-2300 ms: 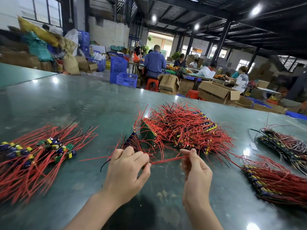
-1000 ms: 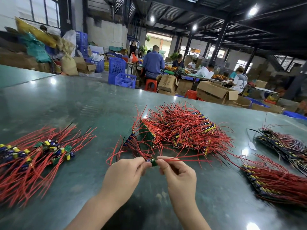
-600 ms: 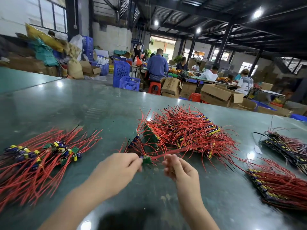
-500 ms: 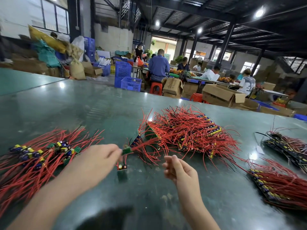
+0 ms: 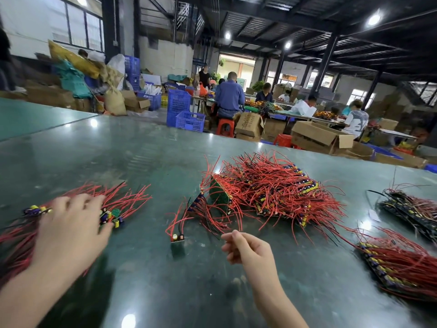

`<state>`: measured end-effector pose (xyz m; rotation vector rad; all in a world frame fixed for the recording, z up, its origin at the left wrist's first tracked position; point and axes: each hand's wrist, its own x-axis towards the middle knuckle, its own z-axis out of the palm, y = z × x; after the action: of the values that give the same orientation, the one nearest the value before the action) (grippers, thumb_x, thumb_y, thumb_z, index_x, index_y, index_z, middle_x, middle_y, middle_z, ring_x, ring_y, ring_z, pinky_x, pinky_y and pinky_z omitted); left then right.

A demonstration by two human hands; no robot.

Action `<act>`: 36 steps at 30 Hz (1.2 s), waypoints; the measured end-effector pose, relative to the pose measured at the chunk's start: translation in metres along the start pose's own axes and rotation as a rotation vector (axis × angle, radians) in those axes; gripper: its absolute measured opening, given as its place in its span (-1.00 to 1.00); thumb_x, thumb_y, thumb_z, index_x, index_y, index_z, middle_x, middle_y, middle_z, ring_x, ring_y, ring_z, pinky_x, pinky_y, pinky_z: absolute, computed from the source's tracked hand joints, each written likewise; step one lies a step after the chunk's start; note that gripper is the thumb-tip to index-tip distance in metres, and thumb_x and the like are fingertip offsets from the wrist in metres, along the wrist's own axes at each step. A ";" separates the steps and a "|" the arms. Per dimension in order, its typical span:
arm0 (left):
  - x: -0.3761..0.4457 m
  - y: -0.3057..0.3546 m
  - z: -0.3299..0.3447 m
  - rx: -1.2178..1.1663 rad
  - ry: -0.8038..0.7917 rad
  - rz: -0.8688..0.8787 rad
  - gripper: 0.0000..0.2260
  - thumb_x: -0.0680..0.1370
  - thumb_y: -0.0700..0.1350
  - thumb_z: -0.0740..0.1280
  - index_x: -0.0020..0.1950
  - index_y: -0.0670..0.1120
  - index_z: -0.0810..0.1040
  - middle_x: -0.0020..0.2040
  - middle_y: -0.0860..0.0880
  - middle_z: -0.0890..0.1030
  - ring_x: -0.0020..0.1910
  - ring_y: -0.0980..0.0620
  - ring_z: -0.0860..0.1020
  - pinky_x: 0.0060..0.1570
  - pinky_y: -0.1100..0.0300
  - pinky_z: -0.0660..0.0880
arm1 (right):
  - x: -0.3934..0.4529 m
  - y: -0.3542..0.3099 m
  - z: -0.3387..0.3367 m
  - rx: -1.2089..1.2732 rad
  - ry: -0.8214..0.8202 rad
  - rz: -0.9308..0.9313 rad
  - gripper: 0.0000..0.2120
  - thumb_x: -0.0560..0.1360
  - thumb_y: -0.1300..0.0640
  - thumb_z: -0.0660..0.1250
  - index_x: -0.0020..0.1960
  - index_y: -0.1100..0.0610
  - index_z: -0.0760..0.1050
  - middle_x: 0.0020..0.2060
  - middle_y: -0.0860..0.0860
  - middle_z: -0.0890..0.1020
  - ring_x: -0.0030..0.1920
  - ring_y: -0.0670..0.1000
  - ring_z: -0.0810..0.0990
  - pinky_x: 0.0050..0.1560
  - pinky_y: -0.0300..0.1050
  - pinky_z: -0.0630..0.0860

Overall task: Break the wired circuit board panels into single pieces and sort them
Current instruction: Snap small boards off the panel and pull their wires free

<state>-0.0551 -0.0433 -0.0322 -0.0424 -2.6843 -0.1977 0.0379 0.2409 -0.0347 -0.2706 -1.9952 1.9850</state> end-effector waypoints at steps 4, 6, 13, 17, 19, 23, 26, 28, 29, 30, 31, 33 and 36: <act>-0.018 0.066 -0.003 -0.302 -0.359 0.259 -0.51 0.46 0.12 0.39 0.35 0.05 0.40 0.22 0.05 0.52 0.21 0.06 0.47 0.25 0.16 0.37 | -0.001 0.002 0.000 -0.045 -0.033 -0.003 -0.71 0.59 0.22 0.20 -0.20 0.21 0.64 -0.43 0.03 0.62 -0.44 -0.09 0.49 -0.35 -0.27 0.45; -0.024 0.091 0.009 -0.333 -0.430 0.265 -0.48 0.50 0.16 0.33 0.41 0.10 0.28 0.26 0.09 0.46 0.22 0.10 0.45 0.21 0.20 0.39 | -0.001 0.003 0.000 -0.062 -0.045 -0.002 -0.71 0.59 0.22 0.21 -0.20 0.19 0.64 -0.43 0.02 0.62 -0.43 -0.10 0.49 -0.35 -0.27 0.45; -0.021 0.120 0.033 -0.574 -0.306 0.224 -0.84 0.51 -0.07 0.37 0.06 0.09 0.52 -0.02 0.07 0.58 -0.04 0.10 0.50 0.02 0.21 0.43 | 0.000 0.004 -0.001 -0.136 -0.084 -0.010 -0.72 0.58 0.25 0.22 -0.22 0.12 0.63 -0.44 -0.02 0.62 -0.44 -0.13 0.50 -0.33 -0.28 0.46; -0.027 0.125 0.043 -0.547 -0.276 0.300 -0.78 0.48 -0.04 0.40 0.10 0.08 0.49 -0.01 0.10 0.48 0.07 0.09 0.44 0.09 0.19 0.40 | 0.001 0.010 0.001 -0.250 -0.109 -0.035 -0.75 0.55 0.27 0.25 -0.20 0.07 0.63 -0.40 -0.05 0.63 -0.41 -0.19 0.52 -0.29 -0.34 0.45; -0.030 0.125 0.043 -0.626 -0.245 0.292 -0.82 0.48 -0.09 0.41 0.05 0.02 0.52 -0.06 0.09 0.46 0.04 0.08 0.47 0.06 0.20 0.40 | 0.000 0.013 0.001 -0.425 -0.085 -0.150 -0.82 0.52 0.27 0.29 -0.12 0.06 0.63 -0.29 -0.09 0.64 -0.31 -0.21 0.55 -0.21 -0.37 0.44; -0.038 0.124 0.037 -0.828 -0.157 0.365 -0.84 0.44 -0.24 0.43 -0.06 -0.03 0.56 -0.09 0.10 0.46 -0.06 0.15 0.49 -0.01 0.34 0.37 | 0.001 0.018 -0.003 -0.720 -0.138 -0.340 -0.68 0.50 0.22 0.33 0.21 -0.03 0.51 0.04 -0.18 0.52 -0.08 -0.26 0.49 0.01 -0.41 0.40; -0.043 0.124 0.029 -0.891 -0.097 0.468 -0.76 0.39 -0.32 0.44 -0.07 -0.02 0.55 -0.07 0.14 0.46 -0.02 0.20 0.48 0.03 0.42 0.34 | 0.000 0.019 0.000 -0.592 -0.185 -0.325 -0.55 0.46 0.24 0.38 0.24 -0.13 0.42 0.06 -0.18 0.54 0.01 -0.27 0.50 0.07 -0.38 0.43; -0.045 0.126 0.024 -0.905 -0.051 0.545 -0.74 0.36 -0.31 0.42 -0.05 -0.02 0.54 -0.05 0.17 0.45 0.00 0.26 0.46 0.05 0.47 0.32 | -0.001 0.017 0.003 -0.435 -0.189 -0.253 -0.56 0.44 0.28 0.39 0.18 -0.16 0.45 0.00 -0.15 0.62 0.00 -0.21 0.57 0.08 -0.30 0.49; -0.046 0.128 0.022 -0.923 -0.032 0.574 -0.72 0.36 -0.29 0.41 -0.01 -0.01 0.54 -0.03 0.19 0.44 0.02 0.29 0.46 0.06 0.50 0.32 | -0.001 0.016 0.004 -0.398 -0.185 -0.233 -0.58 0.44 0.30 0.38 0.13 -0.16 0.49 -0.03 -0.14 0.64 -0.02 -0.18 0.60 0.07 -0.27 0.51; -0.047 0.130 0.021 -0.944 -0.023 0.590 -0.67 0.36 -0.26 0.40 0.07 0.01 0.53 0.01 0.22 0.45 0.04 0.32 0.46 0.08 0.51 0.31 | -0.001 0.015 0.004 -0.386 -0.176 -0.234 -0.60 0.43 0.33 0.38 0.07 -0.15 0.52 -0.05 -0.13 0.66 -0.03 -0.17 0.62 0.06 -0.24 0.53; -0.048 0.131 0.019 -0.968 -0.023 0.596 -0.58 0.36 -0.24 0.39 0.17 0.06 0.49 0.05 0.26 0.46 0.06 0.34 0.47 0.11 0.52 0.31 | -0.001 0.014 0.004 -0.377 -0.165 -0.244 -0.60 0.43 0.35 0.37 0.01 -0.15 0.55 -0.07 -0.12 0.68 -0.05 -0.16 0.63 0.04 -0.24 0.53; -0.050 0.131 0.019 -1.008 -0.026 0.580 -0.41 0.38 -0.22 0.38 0.32 0.22 0.36 0.11 0.29 0.48 0.09 0.33 0.48 0.15 0.51 0.31 | -0.001 0.013 0.004 -0.355 -0.146 -0.259 -0.60 0.41 0.39 0.38 -0.05 -0.13 0.57 -0.10 -0.09 0.69 -0.08 -0.15 0.65 0.02 -0.27 0.53; -0.052 0.129 0.022 -1.056 -0.024 0.563 -0.31 0.42 -0.23 0.37 0.42 0.29 0.26 0.11 0.23 0.54 0.10 0.23 0.53 0.19 0.42 0.35 | -0.002 0.011 0.004 -0.340 -0.166 -0.271 -0.62 0.41 0.39 0.40 -0.01 -0.08 0.57 -0.09 -0.08 0.69 -0.07 -0.17 0.65 0.02 -0.33 0.50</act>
<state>-0.0100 0.0875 -0.0568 -1.0765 -2.1597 -1.3615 0.0377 0.2365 -0.0457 0.0914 -2.3284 1.5440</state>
